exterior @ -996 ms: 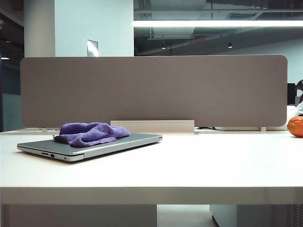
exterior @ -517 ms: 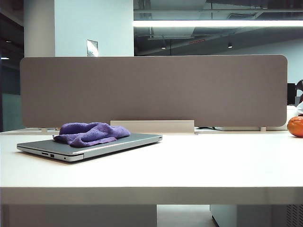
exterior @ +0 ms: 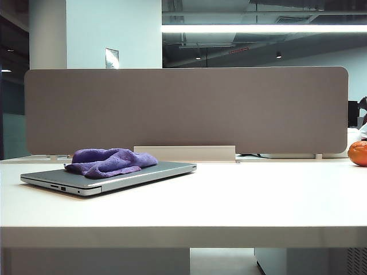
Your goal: Pick up the purple rag and put it over the laptop.
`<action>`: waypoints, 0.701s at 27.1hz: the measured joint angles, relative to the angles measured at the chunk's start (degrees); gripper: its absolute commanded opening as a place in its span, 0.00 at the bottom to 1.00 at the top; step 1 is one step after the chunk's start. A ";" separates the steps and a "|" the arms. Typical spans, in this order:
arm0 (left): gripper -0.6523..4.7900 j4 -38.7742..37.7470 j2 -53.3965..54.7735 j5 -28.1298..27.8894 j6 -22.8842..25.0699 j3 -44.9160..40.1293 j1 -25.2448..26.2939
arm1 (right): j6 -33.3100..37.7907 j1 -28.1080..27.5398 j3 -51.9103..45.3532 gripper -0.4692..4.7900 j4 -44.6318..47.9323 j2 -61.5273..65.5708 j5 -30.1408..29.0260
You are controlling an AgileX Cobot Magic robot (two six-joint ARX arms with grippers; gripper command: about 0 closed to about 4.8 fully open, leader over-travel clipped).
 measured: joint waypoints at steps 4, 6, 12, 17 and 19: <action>0.11 4.94 0.20 -1.86 1.51 -4.70 0.02 | 0.00 -0.02 0.00 0.13 0.00 0.00 -0.04; 0.11 7.19 0.07 -1.97 1.77 -6.97 0.04 | 0.00 0.00 0.00 0.13 0.00 0.00 -0.07; 0.11 11.91 -3.02 -0.79 1.42 -14.53 3.48 | 0.00 0.04 0.00 0.13 0.00 0.00 -0.04; 0.11 14.08 -5.40 1.66 0.70 -18.18 7.45 | 0.00 0.04 0.00 0.13 0.00 0.00 -0.04; 0.11 15.39 -7.23 2.34 0.37 -20.24 10.16 | 0.00 0.04 0.00 0.13 0.00 0.00 -0.04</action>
